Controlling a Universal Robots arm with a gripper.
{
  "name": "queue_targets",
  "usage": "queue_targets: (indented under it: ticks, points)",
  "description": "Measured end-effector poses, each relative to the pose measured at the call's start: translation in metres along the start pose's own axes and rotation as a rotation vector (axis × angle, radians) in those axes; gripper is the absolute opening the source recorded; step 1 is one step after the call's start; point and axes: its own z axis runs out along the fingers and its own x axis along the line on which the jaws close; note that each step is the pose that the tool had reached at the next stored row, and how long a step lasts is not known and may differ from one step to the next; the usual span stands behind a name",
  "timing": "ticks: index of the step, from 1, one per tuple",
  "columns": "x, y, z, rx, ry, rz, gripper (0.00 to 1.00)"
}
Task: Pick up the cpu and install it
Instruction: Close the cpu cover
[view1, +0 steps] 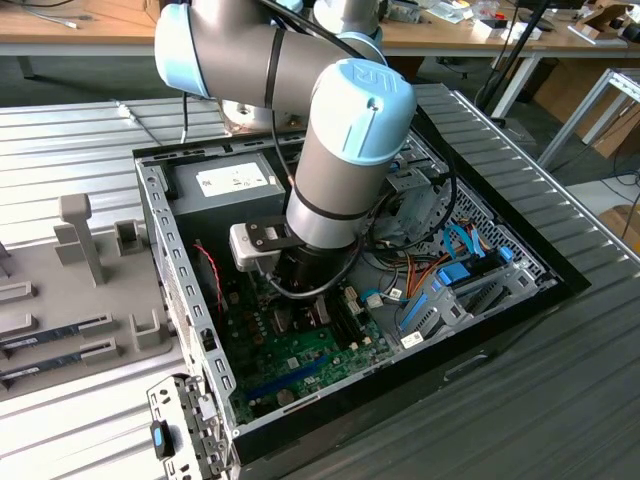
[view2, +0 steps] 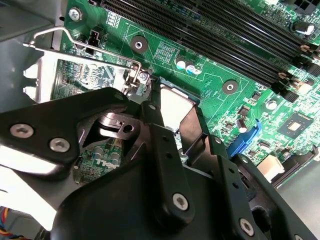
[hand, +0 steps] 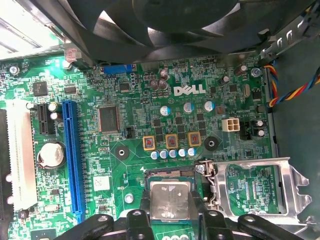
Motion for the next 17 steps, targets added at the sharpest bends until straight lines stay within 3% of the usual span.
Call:
queue_targets:
  ticks: [6,9,15,17]
  points:
    - [0.0001,0.0004,-0.0038,-0.0001,-0.0051,-0.004,0.4]
    - [0.0002,0.0004,-0.004,0.0006,-0.0028,-0.048,0.4]
    - [0.0001,0.0004,-0.0038,0.0005,-0.003,-0.042,0.4]
    - [0.0001,0.0004,-0.0036,-0.0001,-0.0049,-0.011,0.4]
